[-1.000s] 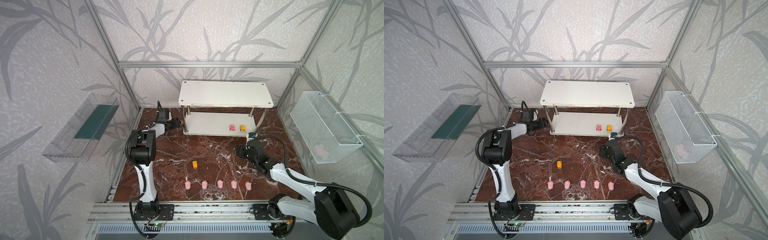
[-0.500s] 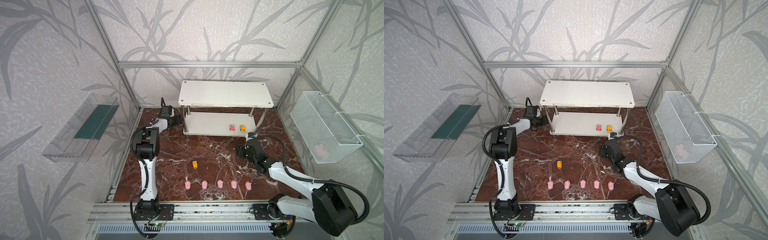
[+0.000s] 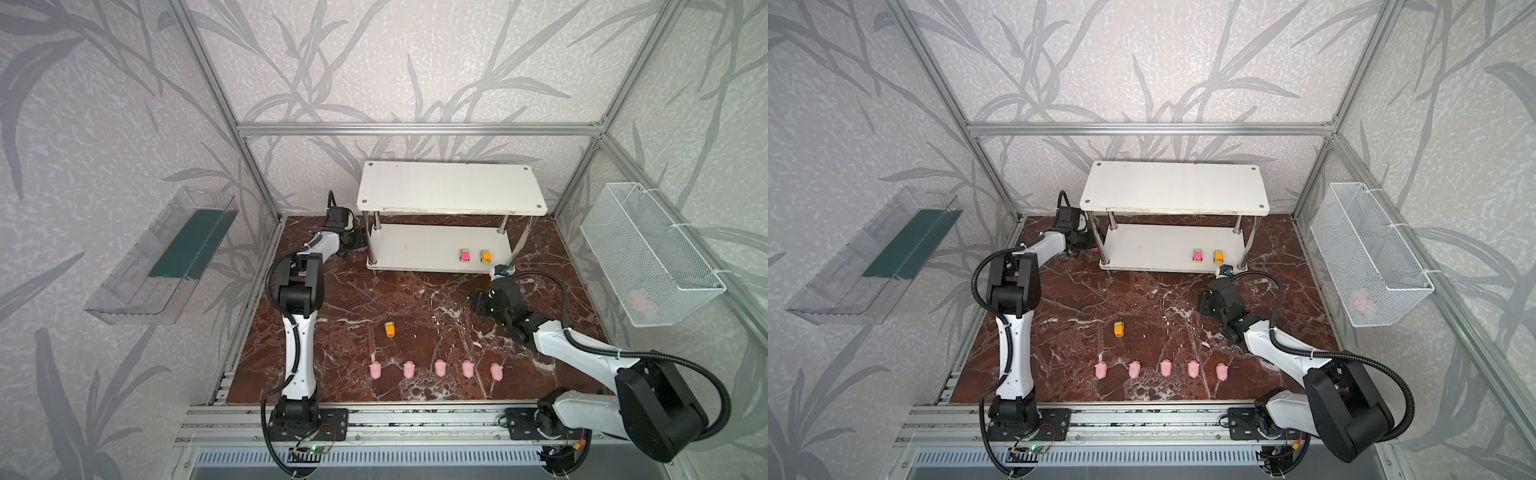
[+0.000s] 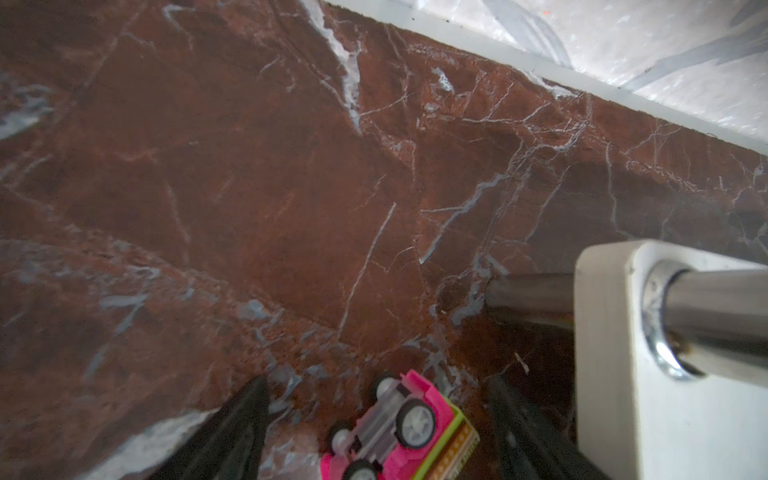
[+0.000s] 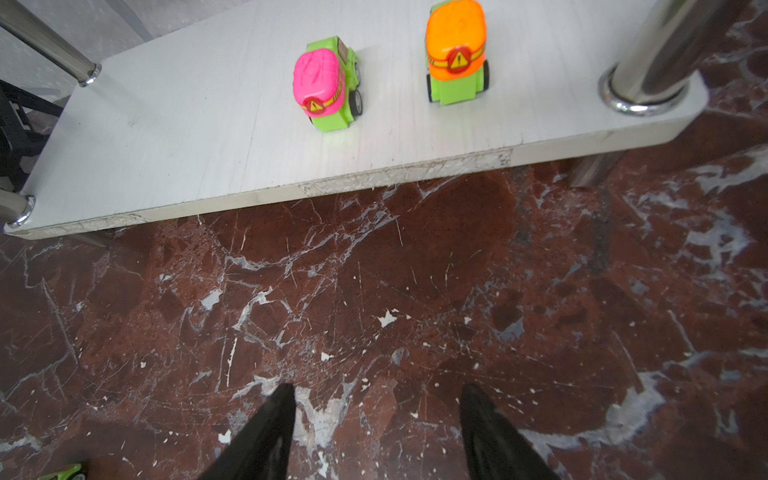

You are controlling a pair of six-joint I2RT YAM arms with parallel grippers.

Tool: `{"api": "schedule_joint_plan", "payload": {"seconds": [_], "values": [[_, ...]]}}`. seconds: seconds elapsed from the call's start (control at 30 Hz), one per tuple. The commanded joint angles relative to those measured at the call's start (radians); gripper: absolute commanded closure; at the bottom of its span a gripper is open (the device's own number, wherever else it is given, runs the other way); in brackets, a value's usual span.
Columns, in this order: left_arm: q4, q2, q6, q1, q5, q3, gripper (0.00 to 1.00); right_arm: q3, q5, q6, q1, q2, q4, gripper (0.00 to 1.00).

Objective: Place and organize the plastic toys onto the shelf
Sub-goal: 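Lower the left gripper and close it on the flatbed truck, then lift the flatbed truck with the left gripper away from the shelf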

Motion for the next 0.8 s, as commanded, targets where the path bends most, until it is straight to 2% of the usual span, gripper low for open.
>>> {"api": "schedule_joint_plan", "payload": {"seconds": [0.0,0.37,0.47,0.77], "values": [[-0.106,0.032,0.032,-0.017,-0.002,0.017,0.23,0.029,-0.009,0.016,-0.006,0.012,0.018,0.36],[-0.169,0.002,0.032,-0.028,-0.031,-0.031,0.41,0.033,-0.023,0.02,-0.009,0.022,0.029,0.36],[-0.184,0.002,0.029,-0.029,-0.036,-0.028,0.48,0.028,-0.025,0.023,-0.009,0.015,0.029,0.36],[-0.215,-0.045,0.01,-0.032,-0.052,-0.081,0.53,0.026,-0.023,0.018,-0.011,-0.017,0.018,0.37]]}}
